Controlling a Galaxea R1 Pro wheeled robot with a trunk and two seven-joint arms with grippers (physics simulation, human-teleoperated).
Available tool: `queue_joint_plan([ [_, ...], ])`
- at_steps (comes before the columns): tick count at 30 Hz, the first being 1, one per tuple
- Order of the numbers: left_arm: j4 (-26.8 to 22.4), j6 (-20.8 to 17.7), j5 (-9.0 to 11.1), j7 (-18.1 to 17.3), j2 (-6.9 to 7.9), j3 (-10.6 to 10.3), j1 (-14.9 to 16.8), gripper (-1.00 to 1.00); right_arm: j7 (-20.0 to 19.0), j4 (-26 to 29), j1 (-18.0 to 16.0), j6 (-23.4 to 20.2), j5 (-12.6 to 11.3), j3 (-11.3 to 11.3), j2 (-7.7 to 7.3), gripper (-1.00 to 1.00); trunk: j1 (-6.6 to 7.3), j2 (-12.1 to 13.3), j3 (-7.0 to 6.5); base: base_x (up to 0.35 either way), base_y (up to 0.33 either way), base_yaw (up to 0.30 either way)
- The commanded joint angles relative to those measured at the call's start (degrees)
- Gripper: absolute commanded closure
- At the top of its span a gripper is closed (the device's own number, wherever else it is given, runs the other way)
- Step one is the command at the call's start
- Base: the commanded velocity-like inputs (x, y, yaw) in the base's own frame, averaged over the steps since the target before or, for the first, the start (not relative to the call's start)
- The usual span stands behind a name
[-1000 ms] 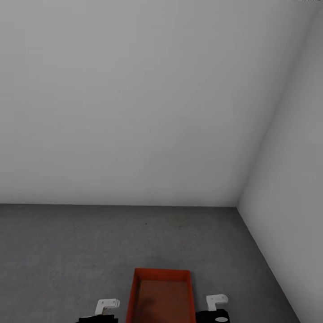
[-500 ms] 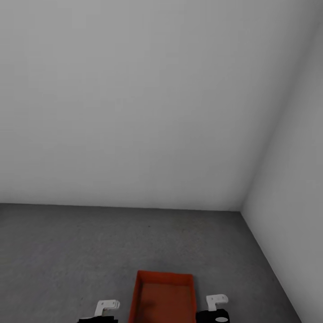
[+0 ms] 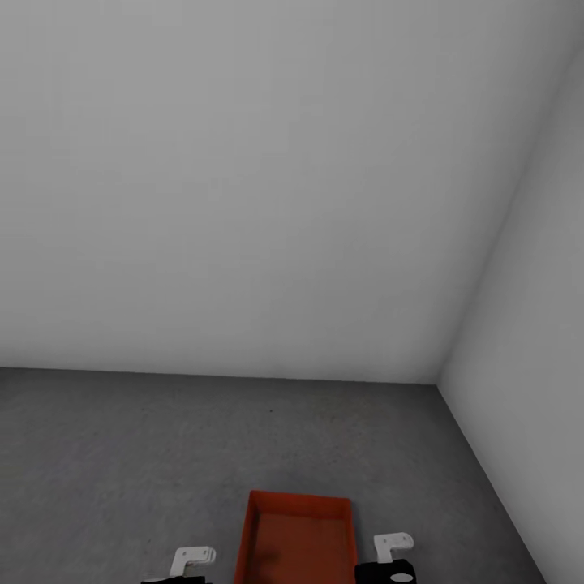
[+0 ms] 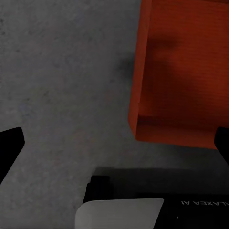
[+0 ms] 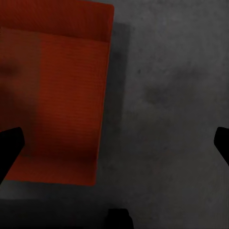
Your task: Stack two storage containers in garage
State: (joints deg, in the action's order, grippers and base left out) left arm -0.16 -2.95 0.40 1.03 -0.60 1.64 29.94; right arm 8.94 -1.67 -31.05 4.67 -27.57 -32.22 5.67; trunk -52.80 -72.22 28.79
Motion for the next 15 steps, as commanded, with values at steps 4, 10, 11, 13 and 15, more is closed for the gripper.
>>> queue_joint_plan([
  [4,-0.02,-0.21,0.04,0.12,-0.02,0.12,0.03,-1.0,0.02,-0.18,-0.06,0.34,-0.56,-0.48,0.04,-1.0,0.0,-0.03,0.05,0.0,0.0,0.0],
  [10,-0.02,-0.21,0.04,0.12,-0.01,0.12,0.03,-1.0,0.04,-0.18,-0.06,0.3,-0.56,-0.48,0.12,-1.0,0.0,-0.03,0.05,0.0,0.0,0.0],
  [11,-0.02,-0.21,0.04,0.12,-0.01,0.12,0.03,-1.0,0.06,-0.18,-0.06,0.23,-0.59,-0.48,0.09,-1.0,0.0,-0.03,0.05,0.0,0.0,0.0],
  [13,-0.02,-0.21,0.04,0.13,-0.01,0.12,0.03,-1.0,0.07,-0.18,-0.06,0.18,-0.6,-0.48,0.08,-1.0,0.0,-0.03,0.05,0.0,0.0,0.0],
  [15,-0.02,-0.21,0.04,0.25,-0.01,0.12,0.03,-1.0,0.09,-0.18,-0.03,0.08,-0.67,-0.48,0.06,-1.0,0.0,-0.03,0.05,0.0,0.0,0.0],
])
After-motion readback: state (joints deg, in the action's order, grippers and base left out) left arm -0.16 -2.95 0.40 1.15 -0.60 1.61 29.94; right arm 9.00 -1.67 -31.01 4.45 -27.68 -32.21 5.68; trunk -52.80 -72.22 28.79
